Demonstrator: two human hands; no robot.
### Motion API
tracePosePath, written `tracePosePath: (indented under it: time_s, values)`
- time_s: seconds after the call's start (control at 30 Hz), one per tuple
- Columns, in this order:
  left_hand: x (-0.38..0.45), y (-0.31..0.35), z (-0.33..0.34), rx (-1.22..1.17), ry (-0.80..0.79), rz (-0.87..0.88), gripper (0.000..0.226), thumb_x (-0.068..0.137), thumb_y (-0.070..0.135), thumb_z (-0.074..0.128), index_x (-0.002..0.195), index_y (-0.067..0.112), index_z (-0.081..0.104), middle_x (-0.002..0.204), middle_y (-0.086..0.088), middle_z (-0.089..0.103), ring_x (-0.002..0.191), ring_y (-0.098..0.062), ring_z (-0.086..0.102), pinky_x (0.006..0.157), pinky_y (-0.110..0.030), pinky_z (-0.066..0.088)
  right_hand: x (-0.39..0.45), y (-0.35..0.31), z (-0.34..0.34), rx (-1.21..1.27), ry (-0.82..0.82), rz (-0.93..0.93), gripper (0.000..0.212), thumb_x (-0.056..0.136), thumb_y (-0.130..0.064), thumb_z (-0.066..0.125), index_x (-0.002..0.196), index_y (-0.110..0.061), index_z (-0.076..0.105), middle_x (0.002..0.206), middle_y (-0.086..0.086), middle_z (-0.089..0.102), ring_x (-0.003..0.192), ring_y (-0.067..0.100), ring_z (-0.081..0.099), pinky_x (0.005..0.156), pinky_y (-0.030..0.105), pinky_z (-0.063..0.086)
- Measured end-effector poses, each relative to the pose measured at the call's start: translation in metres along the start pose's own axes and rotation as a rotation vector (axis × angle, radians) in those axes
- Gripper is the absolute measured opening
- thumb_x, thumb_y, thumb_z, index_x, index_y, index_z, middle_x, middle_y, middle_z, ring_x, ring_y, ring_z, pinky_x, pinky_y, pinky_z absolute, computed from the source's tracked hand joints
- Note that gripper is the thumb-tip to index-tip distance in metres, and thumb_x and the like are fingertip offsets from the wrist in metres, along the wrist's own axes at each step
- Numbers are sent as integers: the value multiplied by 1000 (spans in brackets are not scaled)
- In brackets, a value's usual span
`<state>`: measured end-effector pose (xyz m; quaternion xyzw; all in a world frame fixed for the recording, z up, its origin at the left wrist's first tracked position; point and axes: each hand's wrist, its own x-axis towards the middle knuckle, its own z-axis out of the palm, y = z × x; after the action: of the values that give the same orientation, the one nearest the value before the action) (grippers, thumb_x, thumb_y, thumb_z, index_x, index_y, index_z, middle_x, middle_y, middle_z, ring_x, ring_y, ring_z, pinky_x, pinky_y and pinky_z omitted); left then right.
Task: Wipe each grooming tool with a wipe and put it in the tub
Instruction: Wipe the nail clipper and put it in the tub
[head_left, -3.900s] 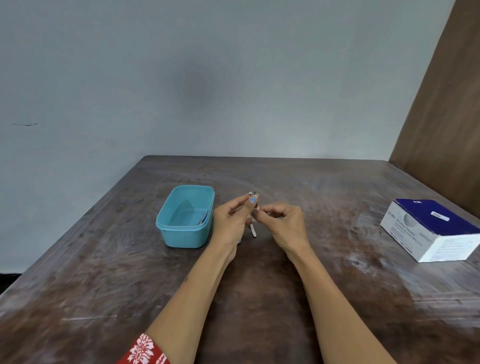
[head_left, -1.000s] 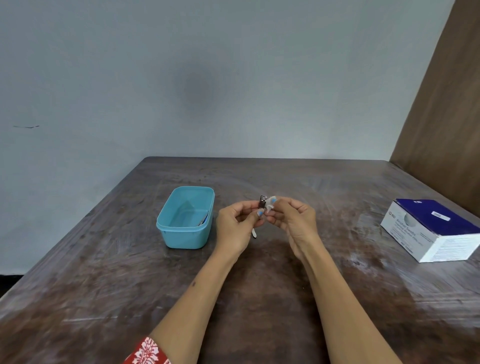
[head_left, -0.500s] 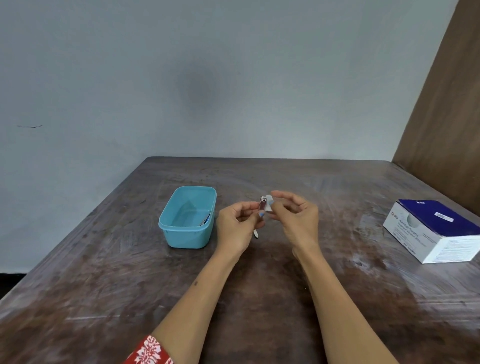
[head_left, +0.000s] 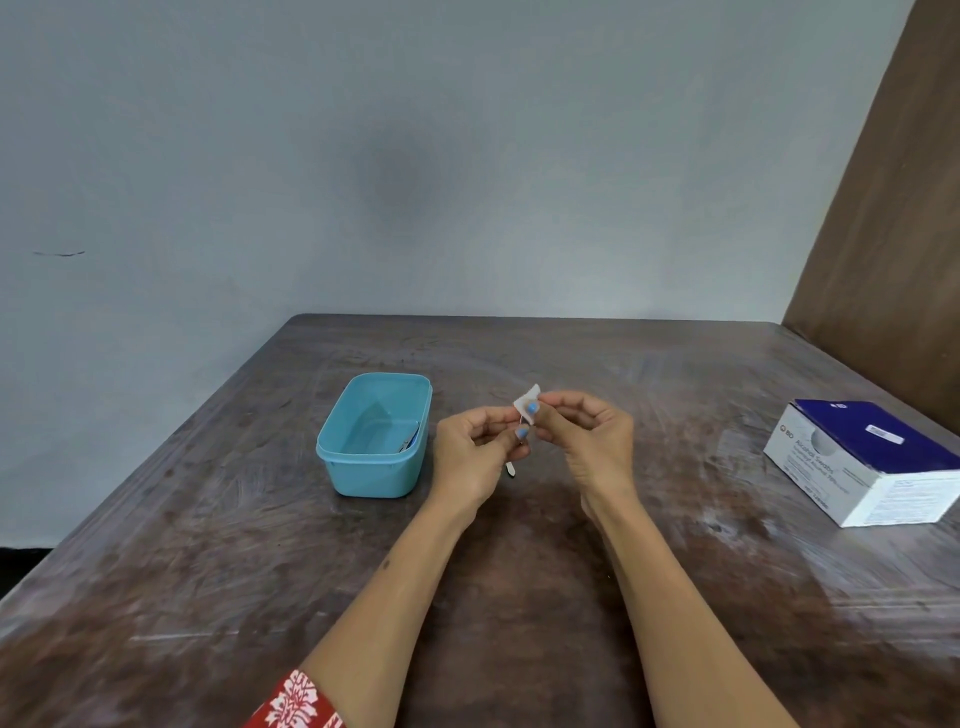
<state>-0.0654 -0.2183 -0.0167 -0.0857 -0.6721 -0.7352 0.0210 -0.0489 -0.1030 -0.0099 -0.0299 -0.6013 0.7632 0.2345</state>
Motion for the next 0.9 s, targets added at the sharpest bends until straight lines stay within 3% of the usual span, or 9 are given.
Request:
tracePosePath:
  time_s: [0.27,0.4,0.6,0.9]
  values:
    - [0,-2,0,-13,23,12,19,81,-4,65,98,2,69,85,-6,71,76,-14,69,69,-24,59,0,-1,-1,7,-41,64,11,73,-2,76,79,-9,70,71,3,73,72,15,69,69,28,57]
    - [1,-2,-1,12,7,6,20,80,-4,66,98,4,69,84,-4,71,76,-14,70,70,-26,59,0,-1,-2,4,-39,63,11,73,-4,76,81,-9,70,72,1,74,70,11,69,65,22,56]
    - [2,-3,-1,75,10,29,20,81,-5,65,100,2,69,87,-10,70,75,-16,69,72,-30,59,-1,-1,-1,-50,-63,119,9,77,-12,74,78,-21,73,65,-7,71,65,3,58,56,20,41]
    - [2,-4,-2,158,4,49,21,81,-3,65,101,4,69,90,-12,71,82,-21,70,76,-36,59,3,0,-4,59,-82,244,5,83,-10,67,81,-8,70,67,3,64,62,10,53,53,18,47]
